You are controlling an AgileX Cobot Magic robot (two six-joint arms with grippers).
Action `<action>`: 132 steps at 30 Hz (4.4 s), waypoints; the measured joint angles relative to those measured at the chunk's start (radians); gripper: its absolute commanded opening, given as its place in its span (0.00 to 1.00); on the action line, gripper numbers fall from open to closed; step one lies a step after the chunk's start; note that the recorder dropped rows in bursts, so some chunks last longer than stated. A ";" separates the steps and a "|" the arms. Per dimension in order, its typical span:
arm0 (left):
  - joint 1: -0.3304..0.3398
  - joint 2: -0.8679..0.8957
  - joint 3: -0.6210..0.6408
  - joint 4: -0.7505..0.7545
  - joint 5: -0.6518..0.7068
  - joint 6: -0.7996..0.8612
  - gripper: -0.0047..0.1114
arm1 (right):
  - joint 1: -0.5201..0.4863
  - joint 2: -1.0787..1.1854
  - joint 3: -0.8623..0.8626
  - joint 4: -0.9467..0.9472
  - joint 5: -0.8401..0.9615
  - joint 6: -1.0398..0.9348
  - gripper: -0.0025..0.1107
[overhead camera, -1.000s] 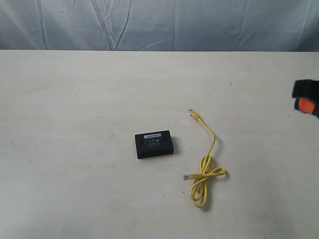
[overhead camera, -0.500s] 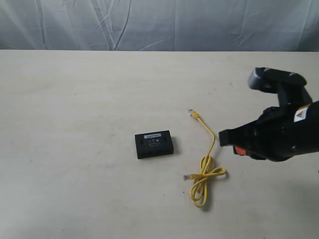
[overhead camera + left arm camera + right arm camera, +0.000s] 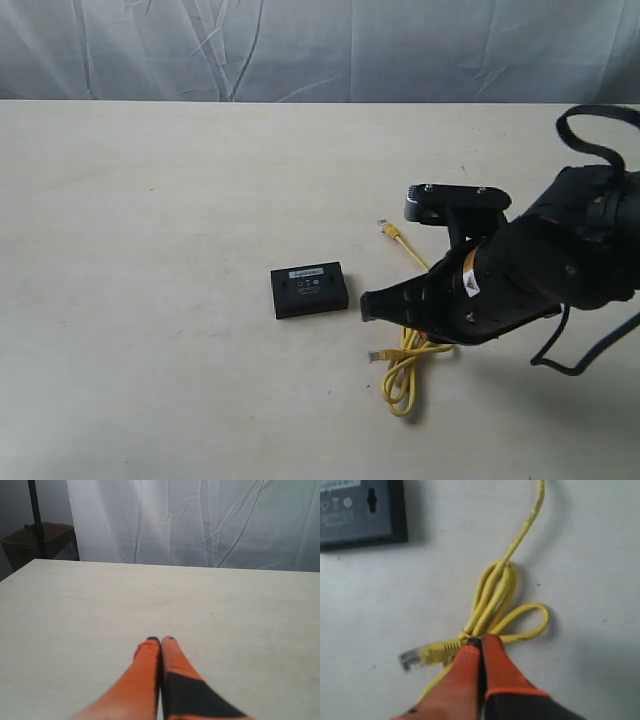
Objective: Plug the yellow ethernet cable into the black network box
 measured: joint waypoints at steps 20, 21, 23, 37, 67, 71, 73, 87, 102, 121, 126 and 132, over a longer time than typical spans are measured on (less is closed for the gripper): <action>0.000 0.000 0.000 0.000 0.000 0.000 0.04 | 0.004 0.089 0.078 -0.004 -0.211 0.163 0.55; 0.000 0.000 0.000 0.002 0.000 0.000 0.04 | 0.004 0.099 0.078 0.002 -0.223 0.165 0.55; 0.000 0.000 0.000 0.006 0.000 0.000 0.04 | 0.004 0.116 0.078 0.014 -0.243 0.169 0.55; 0.000 0.000 0.000 0.010 0.000 0.000 0.04 | 0.004 0.203 0.070 0.016 -0.315 0.177 0.02; 0.000 0.000 0.000 0.010 0.000 0.000 0.04 | 0.007 -0.045 0.043 -0.089 -0.112 0.104 0.44; 0.000 0.000 0.000 0.010 0.000 0.000 0.04 | 0.011 0.004 0.043 -0.082 -0.109 0.128 0.45; 0.000 0.000 0.000 0.010 0.000 0.000 0.04 | 0.012 0.045 0.043 -0.060 -0.158 0.146 0.45; 0.000 0.000 0.000 0.010 0.000 0.000 0.04 | 0.047 0.204 0.041 0.004 -0.273 0.156 0.02; 0.000 0.000 0.000 0.010 0.000 0.000 0.04 | 0.047 0.001 -0.128 -0.703 0.286 0.333 0.02; 0.000 0.000 0.000 0.012 0.000 0.000 0.04 | 0.173 0.337 -0.022 -1.516 0.729 0.651 0.02; 0.000 0.000 0.000 0.012 0.000 0.000 0.04 | 0.219 0.438 -0.023 -1.510 0.729 0.677 0.02; 0.000 0.000 0.000 0.012 0.000 0.000 0.04 | 0.290 0.470 -0.023 -1.470 0.729 0.683 0.15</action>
